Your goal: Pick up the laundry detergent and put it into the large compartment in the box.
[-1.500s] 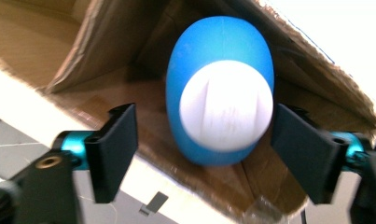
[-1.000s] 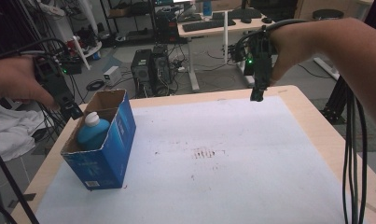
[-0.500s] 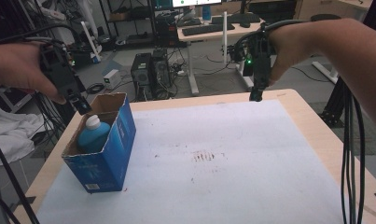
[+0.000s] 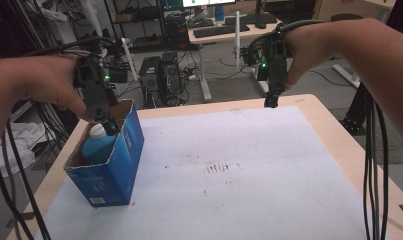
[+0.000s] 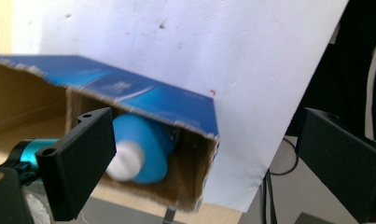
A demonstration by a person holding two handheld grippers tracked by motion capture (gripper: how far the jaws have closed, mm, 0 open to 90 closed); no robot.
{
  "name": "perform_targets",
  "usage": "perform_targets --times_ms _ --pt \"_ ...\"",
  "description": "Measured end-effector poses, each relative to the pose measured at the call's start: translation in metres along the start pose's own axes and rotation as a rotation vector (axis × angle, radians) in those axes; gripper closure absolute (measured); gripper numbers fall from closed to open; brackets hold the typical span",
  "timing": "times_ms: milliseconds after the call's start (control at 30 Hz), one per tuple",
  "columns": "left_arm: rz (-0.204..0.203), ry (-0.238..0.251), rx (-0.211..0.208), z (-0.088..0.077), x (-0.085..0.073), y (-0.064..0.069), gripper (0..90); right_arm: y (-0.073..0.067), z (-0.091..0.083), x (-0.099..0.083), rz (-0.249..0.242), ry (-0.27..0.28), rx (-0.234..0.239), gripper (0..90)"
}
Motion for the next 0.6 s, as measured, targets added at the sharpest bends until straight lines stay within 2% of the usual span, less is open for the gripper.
perform_targets --times_ms 133,267,300,467,600 --pt "0.027 -0.011 -0.003 0.012 0.01 0.0 5.0 -0.001 0.0 0.001 -0.002 -0.001 -0.001 1.3" --pt "0.067 -0.036 -0.005 0.036 0.022 0.001 3.2 -0.002 0.0 0.001 -0.009 -0.001 -0.004 1.3" --pt "0.083 -0.057 -0.006 0.043 0.025 0.001 3.2 -0.002 0.0 0.001 -0.008 -0.001 -0.004 1.3" --pt "0.096 -0.051 -0.034 0.063 0.031 0.004 1.7 -0.002 0.001 -0.001 -0.004 -0.011 -0.003 1.3" --pt "0.109 -0.062 -0.033 0.072 0.033 0.002 1.7 -0.002 0.002 0.0 -0.005 -0.011 -0.003 1.3"
Point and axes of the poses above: each handheld gripper's, and its own axes: z roughly forward along the jaws, x roughly out of its top, y roughly to its right, the point moved 5 cm from there along z, roughly forward along the jaws, and after that the axes turned 10 degrees about z, right-handed, at the moved point
